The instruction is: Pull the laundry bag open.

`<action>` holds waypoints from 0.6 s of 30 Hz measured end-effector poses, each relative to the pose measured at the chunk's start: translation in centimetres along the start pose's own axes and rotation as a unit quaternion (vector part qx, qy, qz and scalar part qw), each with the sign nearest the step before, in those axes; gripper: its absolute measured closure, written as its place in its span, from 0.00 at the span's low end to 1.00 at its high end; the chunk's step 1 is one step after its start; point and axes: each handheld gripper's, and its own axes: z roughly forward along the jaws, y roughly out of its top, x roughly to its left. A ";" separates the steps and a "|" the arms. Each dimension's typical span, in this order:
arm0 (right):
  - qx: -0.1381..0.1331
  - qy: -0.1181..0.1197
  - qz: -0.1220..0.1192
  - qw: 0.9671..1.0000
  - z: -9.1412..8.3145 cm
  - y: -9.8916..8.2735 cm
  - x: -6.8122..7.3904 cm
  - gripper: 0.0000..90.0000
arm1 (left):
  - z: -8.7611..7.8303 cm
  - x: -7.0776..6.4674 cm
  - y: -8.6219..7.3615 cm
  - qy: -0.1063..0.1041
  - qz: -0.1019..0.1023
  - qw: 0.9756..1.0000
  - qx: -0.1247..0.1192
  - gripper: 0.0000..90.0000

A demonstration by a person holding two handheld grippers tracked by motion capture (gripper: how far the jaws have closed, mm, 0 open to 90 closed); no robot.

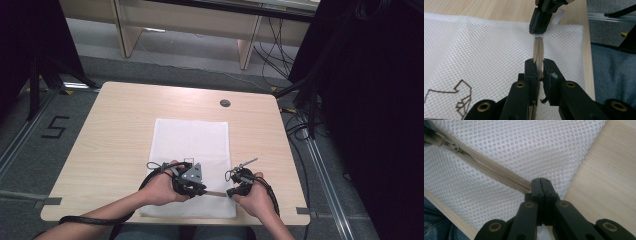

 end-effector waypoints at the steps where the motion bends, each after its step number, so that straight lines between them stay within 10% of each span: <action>1: 0.002 0.002 -0.008 1.000 0.0 0.0 -0.1 1.00 | -0.1 0.0 -0.1 -0.002 -0.005 1.000 -0.004 0.91; 18: 0.001 0.001 -0.006 1.000 0.0 0.0 -0.2 1.00 | -0.7 0.1 -0.7 -0.006 -0.013 1.000 -0.012 0.91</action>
